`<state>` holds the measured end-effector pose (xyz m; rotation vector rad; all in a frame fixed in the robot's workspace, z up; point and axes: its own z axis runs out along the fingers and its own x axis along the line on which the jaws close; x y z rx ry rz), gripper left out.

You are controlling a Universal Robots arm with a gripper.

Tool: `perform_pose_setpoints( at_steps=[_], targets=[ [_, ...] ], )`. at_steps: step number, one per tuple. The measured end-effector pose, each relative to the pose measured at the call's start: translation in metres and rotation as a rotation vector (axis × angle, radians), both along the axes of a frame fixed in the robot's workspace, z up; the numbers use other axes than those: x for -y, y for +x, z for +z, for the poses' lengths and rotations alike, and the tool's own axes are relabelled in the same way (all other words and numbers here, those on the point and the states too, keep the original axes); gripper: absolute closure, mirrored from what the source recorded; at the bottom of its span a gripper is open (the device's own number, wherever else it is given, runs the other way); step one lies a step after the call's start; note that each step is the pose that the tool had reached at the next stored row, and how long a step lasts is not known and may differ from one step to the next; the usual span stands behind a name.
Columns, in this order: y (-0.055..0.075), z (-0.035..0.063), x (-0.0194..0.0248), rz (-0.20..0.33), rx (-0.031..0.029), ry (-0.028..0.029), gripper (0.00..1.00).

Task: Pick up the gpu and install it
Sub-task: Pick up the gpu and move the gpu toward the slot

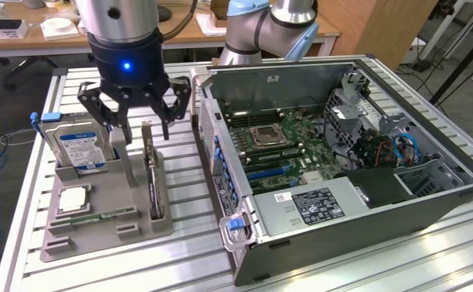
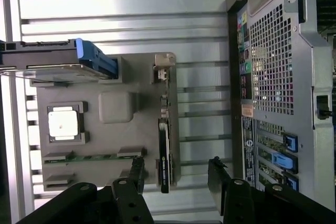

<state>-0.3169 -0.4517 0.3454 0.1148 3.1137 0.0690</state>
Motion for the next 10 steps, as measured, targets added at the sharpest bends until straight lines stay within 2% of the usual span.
perform_pose_setpoints(
  at_steps=[10],
  targets=[
    [0.0,-0.0068,0.0014,0.0,-0.0001,-0.0001,0.4]
  ],
)
